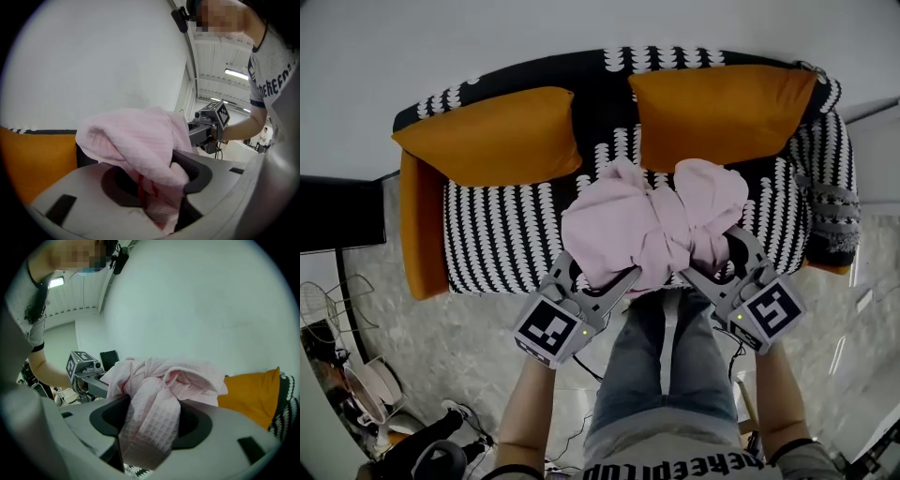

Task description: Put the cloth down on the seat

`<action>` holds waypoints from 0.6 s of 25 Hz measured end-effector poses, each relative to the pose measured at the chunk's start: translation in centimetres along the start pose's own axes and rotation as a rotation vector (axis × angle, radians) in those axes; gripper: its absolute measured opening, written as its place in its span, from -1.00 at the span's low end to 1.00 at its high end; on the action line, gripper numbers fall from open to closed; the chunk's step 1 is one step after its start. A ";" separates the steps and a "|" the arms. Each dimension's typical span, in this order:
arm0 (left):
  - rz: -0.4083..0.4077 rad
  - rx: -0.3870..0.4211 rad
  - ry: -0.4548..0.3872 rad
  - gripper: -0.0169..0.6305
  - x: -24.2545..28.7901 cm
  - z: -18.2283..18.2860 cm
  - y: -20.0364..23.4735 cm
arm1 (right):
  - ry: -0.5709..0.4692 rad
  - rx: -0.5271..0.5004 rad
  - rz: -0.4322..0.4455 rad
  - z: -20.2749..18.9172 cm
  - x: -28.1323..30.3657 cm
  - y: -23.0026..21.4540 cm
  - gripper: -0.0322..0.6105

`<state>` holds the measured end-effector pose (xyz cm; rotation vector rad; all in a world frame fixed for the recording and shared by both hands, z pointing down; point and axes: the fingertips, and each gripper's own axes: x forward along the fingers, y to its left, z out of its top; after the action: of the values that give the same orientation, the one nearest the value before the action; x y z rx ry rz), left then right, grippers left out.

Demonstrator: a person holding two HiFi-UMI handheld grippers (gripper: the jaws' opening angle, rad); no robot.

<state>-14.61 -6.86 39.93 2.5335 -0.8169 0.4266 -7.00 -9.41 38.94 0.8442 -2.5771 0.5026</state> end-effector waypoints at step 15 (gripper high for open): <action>-0.002 -0.012 0.047 -0.28 3.8 -8.8 2.0 | 0.088 0.067 0.005 -9.3 3.7 -1.3 -0.06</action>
<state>-14.22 -5.70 49.67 2.5039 -0.7969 0.4770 -6.65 -8.09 48.90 0.8187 -2.4952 0.6169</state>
